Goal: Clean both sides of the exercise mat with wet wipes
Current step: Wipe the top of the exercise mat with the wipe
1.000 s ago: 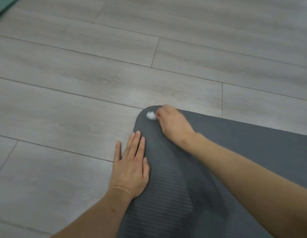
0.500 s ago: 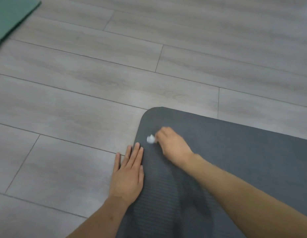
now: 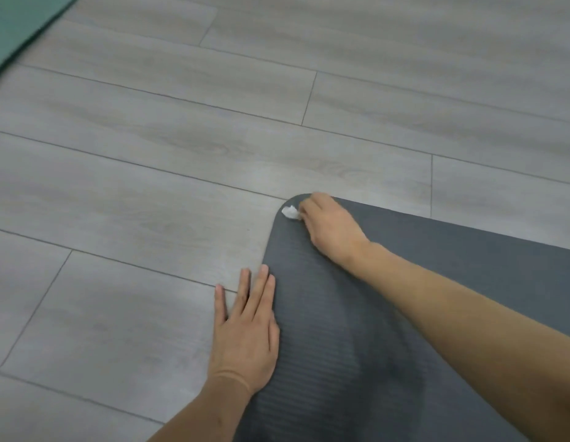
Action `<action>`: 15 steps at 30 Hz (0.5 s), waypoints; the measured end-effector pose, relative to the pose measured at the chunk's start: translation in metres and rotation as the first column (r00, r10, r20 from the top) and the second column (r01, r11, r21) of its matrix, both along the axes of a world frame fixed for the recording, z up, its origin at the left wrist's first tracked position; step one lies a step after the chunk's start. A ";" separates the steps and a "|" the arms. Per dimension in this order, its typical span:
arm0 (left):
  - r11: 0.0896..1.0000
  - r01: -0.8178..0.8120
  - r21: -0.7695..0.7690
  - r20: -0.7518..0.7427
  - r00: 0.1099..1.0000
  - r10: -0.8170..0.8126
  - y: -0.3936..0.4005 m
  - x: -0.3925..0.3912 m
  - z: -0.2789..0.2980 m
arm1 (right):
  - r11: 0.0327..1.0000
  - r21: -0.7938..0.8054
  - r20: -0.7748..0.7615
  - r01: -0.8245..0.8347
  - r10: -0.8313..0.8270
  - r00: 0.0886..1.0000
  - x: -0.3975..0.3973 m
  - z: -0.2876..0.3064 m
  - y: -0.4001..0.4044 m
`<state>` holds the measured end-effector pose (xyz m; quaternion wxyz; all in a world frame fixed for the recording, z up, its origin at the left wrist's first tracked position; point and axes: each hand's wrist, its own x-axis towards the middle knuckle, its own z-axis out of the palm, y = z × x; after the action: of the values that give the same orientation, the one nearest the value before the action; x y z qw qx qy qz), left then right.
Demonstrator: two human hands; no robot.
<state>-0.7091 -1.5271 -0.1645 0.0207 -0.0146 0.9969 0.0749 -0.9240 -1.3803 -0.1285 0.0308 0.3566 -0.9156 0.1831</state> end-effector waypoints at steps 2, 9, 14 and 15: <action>1.000 0.012 -0.005 -0.007 1.000 -0.012 0.000 -0.002 0.001 | 0.980 -0.034 0.023 0.194 -0.193 0.981 -0.034 0.002 0.000; 0.972 0.232 -0.042 -0.074 0.969 -0.235 0.000 0.000 0.002 | 0.987 0.022 0.081 -0.156 0.154 0.985 0.126 0.003 0.048; 0.975 0.217 -0.043 -0.098 0.971 -0.220 0.001 -0.002 0.001 | 0.986 -0.004 -0.046 0.164 -0.164 0.985 -0.003 0.012 0.052; 0.978 0.206 -0.044 -0.100 0.973 -0.209 0.000 -0.002 0.000 | 0.971 -0.029 -0.024 0.236 -0.236 0.971 -0.019 0.011 0.051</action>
<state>-0.7116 -1.5269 -0.1643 -0.0240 0.0931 0.9938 0.0564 -0.9431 -1.3288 -0.1173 0.0696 0.2473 -0.9486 0.1850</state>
